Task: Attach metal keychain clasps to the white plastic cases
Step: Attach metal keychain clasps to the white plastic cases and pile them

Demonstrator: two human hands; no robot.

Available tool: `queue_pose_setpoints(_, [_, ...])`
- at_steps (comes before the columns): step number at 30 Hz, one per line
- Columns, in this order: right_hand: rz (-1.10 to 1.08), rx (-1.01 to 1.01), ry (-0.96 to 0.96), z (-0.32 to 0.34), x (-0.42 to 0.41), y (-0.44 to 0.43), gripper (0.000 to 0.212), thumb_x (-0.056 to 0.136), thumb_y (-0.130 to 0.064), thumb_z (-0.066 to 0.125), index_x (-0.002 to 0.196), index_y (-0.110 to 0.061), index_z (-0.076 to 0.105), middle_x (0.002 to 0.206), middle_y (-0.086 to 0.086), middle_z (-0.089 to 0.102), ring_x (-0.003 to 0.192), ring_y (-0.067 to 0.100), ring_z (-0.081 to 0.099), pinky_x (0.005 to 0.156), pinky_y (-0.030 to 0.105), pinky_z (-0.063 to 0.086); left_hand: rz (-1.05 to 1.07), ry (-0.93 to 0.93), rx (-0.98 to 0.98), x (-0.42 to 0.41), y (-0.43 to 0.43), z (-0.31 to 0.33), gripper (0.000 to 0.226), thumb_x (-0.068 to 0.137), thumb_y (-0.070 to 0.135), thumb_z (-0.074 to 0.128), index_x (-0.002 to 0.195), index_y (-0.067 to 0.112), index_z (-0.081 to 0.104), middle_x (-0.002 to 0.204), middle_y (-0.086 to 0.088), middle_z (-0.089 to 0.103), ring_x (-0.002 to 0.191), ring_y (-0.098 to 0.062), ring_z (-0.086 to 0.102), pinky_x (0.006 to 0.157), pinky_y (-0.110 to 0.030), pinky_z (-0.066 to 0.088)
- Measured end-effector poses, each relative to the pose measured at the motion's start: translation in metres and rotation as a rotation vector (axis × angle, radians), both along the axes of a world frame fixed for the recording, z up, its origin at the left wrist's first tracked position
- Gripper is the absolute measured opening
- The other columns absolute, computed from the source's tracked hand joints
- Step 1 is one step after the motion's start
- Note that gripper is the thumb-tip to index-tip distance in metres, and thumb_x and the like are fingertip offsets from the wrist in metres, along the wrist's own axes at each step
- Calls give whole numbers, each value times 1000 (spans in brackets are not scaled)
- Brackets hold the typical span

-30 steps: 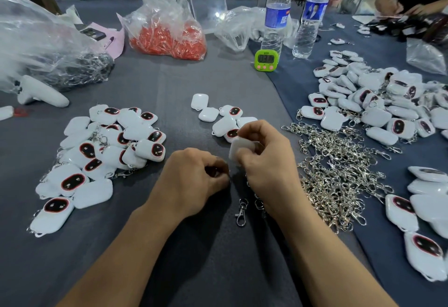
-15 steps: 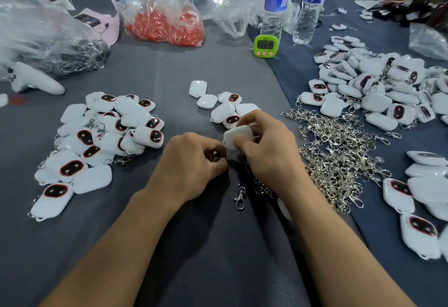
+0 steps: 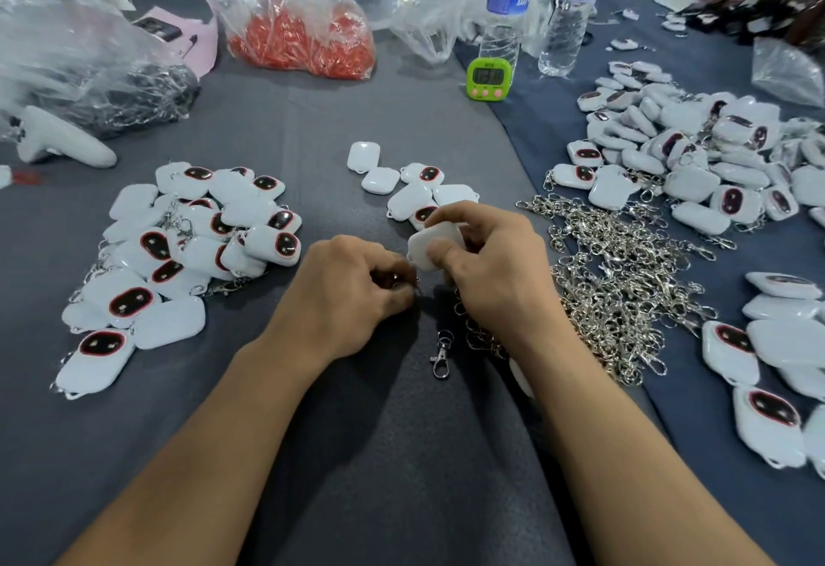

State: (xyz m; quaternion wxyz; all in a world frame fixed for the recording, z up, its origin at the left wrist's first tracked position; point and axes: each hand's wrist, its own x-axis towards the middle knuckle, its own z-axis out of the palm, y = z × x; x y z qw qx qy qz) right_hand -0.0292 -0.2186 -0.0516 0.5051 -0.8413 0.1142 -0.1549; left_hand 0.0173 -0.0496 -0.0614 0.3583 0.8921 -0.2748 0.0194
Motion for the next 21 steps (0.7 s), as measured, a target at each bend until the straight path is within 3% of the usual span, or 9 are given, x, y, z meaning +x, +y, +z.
queue_pose_setpoints(3, [22, -52, 43, -2, 0, -1, 22, 83, -14, 74, 91, -34, 75, 71, -13, 66, 62, -1, 55, 57, 9, 37, 0, -28, 5, 1, 1, -1, 14, 74, 28, 81, 86, 36, 80, 66, 12, 65, 73, -5, 59, 61, -9, 36])
queue_pose_setpoints(7, [41, -48, 70, 0, 0, -3, 23, 83, -15, 74, 90, -36, 75, 78, -9, 70, 64, 1, 55, 61, 13, 38, 11, -43, 6, 1, -1, -2, 18, 69, 40, 72, 85, 37, 80, 68, 10, 66, 74, -6, 58, 63, -10, 37])
queue_pose_setpoints(12, [49, -16, 101, 3, -1, -4, 23, 83, -11, 72, 94, -31, 77, 83, -3, 73, 65, 8, 57, 67, 22, 44, 28, -16, 8, 0, -1, -1, 14, 74, 30, 81, 85, 39, 80, 69, 10, 67, 72, -7, 59, 62, -13, 39])
queue_pose_setpoints(18, [59, -77, 115, 11, -5, -3, 22, 82, -11, 68, 88, -29, 78, 76, -4, 72, 62, 6, 55, 53, 10, 38, 54, -28, 16, -2, -3, 0, 13, 76, 29, 81, 87, 36, 81, 67, 12, 65, 68, -4, 58, 61, -7, 36])
queue_pose_setpoints(21, [76, -113, 113, 14, -7, -2, 20, 81, -11, 67, 81, -29, 76, 66, -4, 68, 56, 7, 52, 49, 11, 37, 56, -38, -6, -5, -2, 0, 13, 77, 29, 83, 88, 34, 81, 62, 15, 62, 65, -1, 59, 58, -5, 36])
